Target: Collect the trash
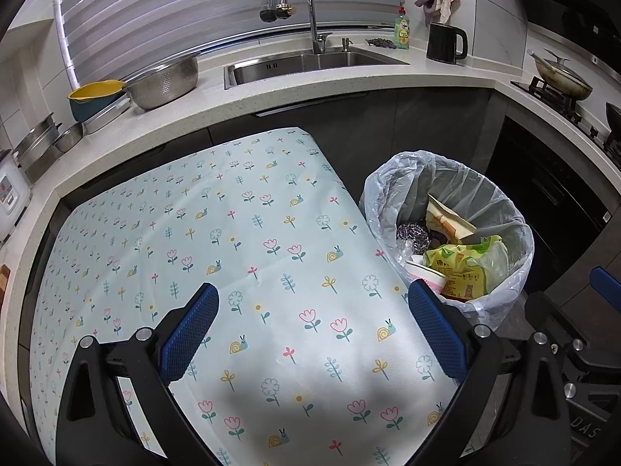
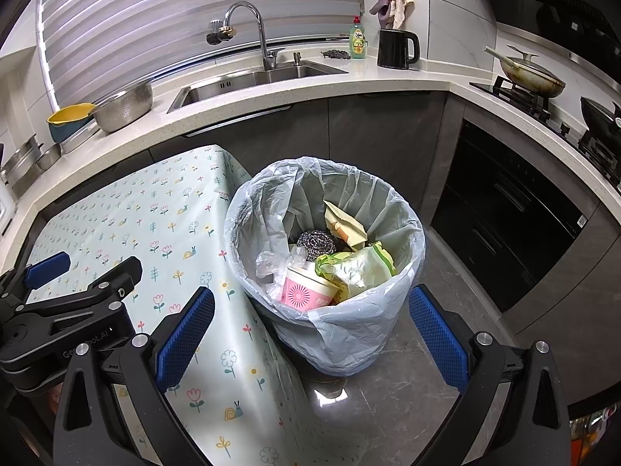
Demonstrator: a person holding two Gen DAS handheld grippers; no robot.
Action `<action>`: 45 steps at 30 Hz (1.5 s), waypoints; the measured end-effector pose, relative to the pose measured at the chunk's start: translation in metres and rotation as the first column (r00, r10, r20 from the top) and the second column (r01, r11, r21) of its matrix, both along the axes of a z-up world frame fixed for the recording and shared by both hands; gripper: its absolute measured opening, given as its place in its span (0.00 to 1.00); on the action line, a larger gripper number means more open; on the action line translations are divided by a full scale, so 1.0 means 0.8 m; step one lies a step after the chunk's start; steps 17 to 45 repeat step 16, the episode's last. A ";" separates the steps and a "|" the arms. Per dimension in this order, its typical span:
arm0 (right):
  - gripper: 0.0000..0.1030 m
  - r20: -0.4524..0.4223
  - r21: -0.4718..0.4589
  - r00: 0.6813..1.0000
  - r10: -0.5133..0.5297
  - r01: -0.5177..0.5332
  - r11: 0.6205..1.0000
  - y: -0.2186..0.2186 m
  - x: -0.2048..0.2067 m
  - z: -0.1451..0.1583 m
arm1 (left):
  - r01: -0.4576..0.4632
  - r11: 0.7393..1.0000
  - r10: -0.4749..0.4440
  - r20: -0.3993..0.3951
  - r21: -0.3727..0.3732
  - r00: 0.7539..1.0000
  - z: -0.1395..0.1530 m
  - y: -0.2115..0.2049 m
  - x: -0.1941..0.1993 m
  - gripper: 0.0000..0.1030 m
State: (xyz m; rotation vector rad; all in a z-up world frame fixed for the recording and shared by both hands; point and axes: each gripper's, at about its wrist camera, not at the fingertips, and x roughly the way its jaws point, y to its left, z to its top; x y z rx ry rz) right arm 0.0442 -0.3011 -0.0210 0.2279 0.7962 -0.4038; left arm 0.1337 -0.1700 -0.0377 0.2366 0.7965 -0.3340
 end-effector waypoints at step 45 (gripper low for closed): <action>0.94 0.010 0.004 1.000 -0.008 0.008 1.000 -0.002 -0.003 0.003 | 0.017 1.000 -0.017 0.009 0.000 1.000 0.000 -0.005 -0.004 0.91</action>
